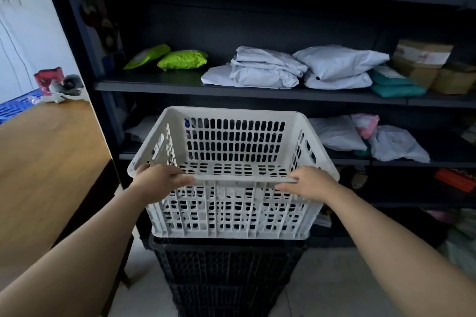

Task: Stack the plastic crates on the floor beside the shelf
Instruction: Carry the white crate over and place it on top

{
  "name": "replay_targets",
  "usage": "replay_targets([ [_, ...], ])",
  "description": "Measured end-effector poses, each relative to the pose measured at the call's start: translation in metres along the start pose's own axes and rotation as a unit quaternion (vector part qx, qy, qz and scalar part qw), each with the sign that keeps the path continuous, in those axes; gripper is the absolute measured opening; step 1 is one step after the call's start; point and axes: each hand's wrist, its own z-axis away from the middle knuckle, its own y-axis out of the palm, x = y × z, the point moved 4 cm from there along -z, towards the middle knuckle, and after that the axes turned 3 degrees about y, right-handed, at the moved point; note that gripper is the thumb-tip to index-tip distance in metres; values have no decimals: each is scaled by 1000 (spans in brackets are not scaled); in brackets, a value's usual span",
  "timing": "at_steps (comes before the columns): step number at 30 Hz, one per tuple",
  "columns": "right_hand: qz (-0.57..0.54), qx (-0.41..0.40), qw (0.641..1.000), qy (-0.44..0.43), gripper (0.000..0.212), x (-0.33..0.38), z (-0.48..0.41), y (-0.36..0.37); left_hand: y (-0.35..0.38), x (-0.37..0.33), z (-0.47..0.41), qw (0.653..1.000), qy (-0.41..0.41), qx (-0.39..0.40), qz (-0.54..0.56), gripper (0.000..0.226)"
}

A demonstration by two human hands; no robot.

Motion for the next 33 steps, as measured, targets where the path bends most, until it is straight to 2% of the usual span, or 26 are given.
replay_targets([
  [2, 31, -18, 999, -10, 51, 3, 3, -2, 2, 0, 3, 999, 0, -39, -7, 47],
  [4, 53, -31, 998, -17, 45, 6, 5, -6, 3, 0, 5, 998, -8, -64, -13, 44],
  [9, 119, -76, 989, -45, 48, 11, 12, -5, 5, -2, 11, 994, 5, -109, -11, 44],
  [13, 108, -88, 989, -45, 50, 9, 19, 0, 7, -3, 21, 991, 21, -131, -12, 56],
  [16, 95, -83, 991, -35, 49, 8, 24, 2, 9, -3, 27, 989, 31, -146, -11, 56],
  [22, 13, -83, 996, -11, 40, 9, 30, 6, 12, -3, 39, 986, 26, -161, -24, 62],
  [26, 30, -83, 996, -4, 27, 12, 38, 11, 12, -5, 42, 987, 16, -155, -22, 67],
  [30, 31, -108, 994, 10, 17, 11, 38, 13, 13, -4, 43, 988, 11, -156, -15, 49],
  [33, 31, -120, 992, 16, 22, 16, 35, 11, 9, 0, 36, 991, 2, -137, 4, 46],
])
